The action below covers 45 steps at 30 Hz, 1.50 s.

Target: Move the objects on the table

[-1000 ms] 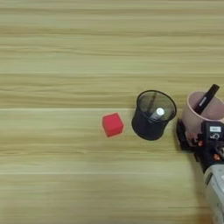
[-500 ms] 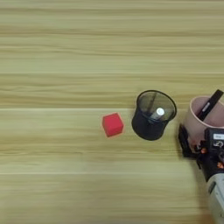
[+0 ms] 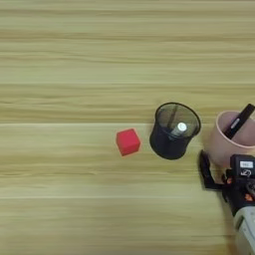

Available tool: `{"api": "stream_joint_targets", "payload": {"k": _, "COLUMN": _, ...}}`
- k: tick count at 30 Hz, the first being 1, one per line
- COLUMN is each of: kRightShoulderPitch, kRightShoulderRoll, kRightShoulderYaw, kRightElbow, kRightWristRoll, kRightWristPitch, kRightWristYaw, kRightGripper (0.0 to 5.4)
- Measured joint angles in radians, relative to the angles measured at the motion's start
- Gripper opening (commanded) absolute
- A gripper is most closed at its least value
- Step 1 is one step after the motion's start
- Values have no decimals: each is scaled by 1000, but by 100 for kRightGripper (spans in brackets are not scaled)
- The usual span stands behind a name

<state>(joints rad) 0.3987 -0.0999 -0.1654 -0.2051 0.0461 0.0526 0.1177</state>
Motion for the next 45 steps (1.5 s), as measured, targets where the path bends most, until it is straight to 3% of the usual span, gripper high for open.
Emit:
{"api": "stream_joint_targets", "payload": {"k": 3, "kRightShoulderPitch": -1, "kRightShoulderRoll": 0, "kRightShoulderYaw": 0, "kRightElbow": 0, "kRightWristRoll": 0, "kRightWristPitch": -1, "kRightWristYaw": -1, "kRightGripper": 535}}
{"api": "stream_joint_targets", "payload": {"k": 25, "kRightShoulderPitch": 34, "kRightShoulderRoll": -1, "kRightShoulderYaw": 3, "kRightElbow": -37, "kRightWristRoll": -3, "kRightWristPitch": 11, "kRightWristYaw": 0, "kRightGripper": 535}}
{"api": "stream_joint_targets", "payload": {"k": 45, "kRightShoulderPitch": 120, "kRightShoulderRoll": -11, "kRightShoulderYaw": -37, "kRightElbow": -196, "kRightWristRoll": 59, "kRightWristPitch": 158, "kRightWristYaw": 36, "kRightGripper": 535}}
